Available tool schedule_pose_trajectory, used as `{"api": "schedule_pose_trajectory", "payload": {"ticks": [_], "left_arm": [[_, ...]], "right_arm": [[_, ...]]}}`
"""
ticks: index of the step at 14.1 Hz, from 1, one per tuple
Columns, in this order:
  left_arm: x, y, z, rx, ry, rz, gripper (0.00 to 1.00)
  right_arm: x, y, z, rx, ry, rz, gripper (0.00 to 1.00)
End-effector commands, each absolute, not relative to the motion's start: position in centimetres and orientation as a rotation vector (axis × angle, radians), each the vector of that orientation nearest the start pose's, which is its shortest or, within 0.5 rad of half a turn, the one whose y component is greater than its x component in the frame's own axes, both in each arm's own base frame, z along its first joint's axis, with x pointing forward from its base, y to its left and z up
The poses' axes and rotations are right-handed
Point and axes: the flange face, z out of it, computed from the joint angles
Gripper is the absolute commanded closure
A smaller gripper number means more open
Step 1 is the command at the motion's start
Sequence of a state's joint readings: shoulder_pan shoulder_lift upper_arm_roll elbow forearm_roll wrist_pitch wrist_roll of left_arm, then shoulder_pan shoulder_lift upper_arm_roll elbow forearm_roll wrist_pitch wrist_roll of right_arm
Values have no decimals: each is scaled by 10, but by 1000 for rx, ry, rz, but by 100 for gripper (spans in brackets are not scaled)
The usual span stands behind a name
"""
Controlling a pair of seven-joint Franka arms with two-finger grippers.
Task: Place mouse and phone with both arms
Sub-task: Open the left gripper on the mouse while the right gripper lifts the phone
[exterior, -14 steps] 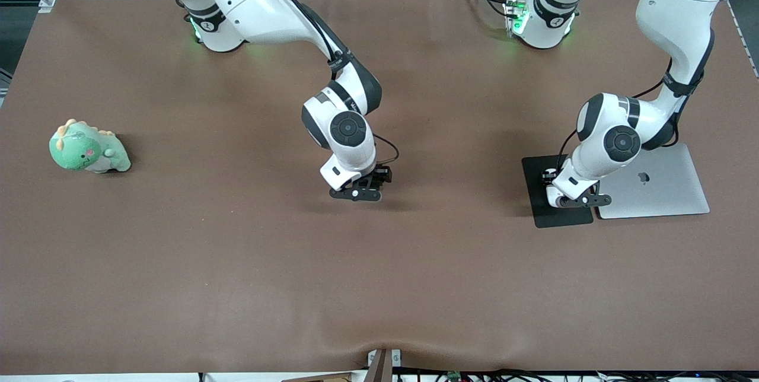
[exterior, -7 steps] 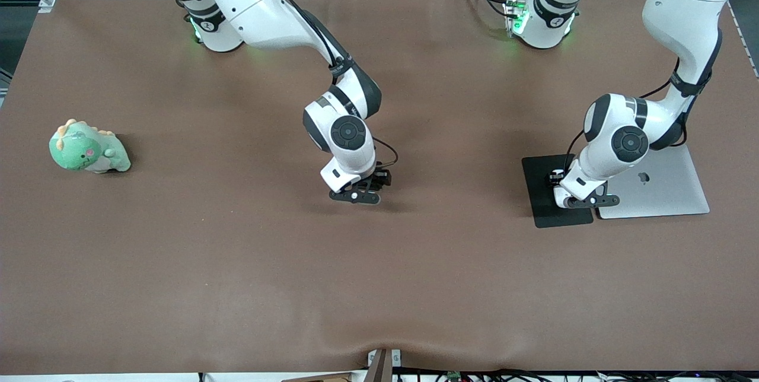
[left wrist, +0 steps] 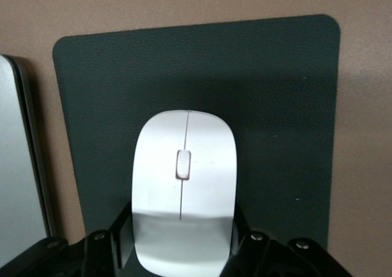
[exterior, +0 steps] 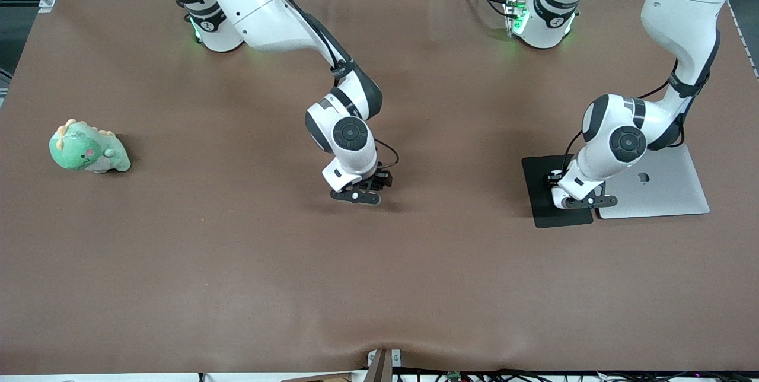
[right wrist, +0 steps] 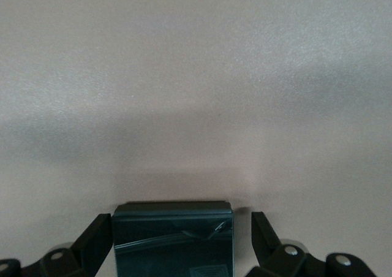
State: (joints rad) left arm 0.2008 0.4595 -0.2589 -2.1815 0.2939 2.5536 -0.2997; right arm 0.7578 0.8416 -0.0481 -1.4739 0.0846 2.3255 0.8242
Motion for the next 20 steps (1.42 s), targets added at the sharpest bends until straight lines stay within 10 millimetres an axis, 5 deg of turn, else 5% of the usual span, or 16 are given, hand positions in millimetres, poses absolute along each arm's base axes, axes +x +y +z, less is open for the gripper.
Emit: {"api": "schedule_pose_trajectory", "payload": {"ticks": [1, 5, 6, 7, 11, 13, 15, 20], "left_arm": [[554, -38, 179, -3085, -20, 40, 0], [572, -41, 212, -3079, -21, -50, 0], [577, -42, 226, -3071, -22, -62, 0], [585, -46, 243, -3059, -19, -63, 0], [624, -63, 320, -3013, -27, 53, 0], [637, -68, 365, -2991, -39, 102, 0], [644, -67, 402, -2978, -57, 144, 0], [647, -57, 500, -3017, -159, 105, 0]], "right_arm": [[540, 481, 173, -3100, 318, 0, 0], [539, 482, 171, -3105, 313, -5, 0], [539, 482, 171, -3106, 311, -5, 37], [538, 483, 171, -3107, 307, -6, 53], [542, 482, 179, -3100, 298, -14, 65], [551, 480, 205, -3076, 302, -46, 81], [574, 457, 227, -3051, 372, -56, 100], [610, 391, 299, -3064, 332, -16, 100]]}}
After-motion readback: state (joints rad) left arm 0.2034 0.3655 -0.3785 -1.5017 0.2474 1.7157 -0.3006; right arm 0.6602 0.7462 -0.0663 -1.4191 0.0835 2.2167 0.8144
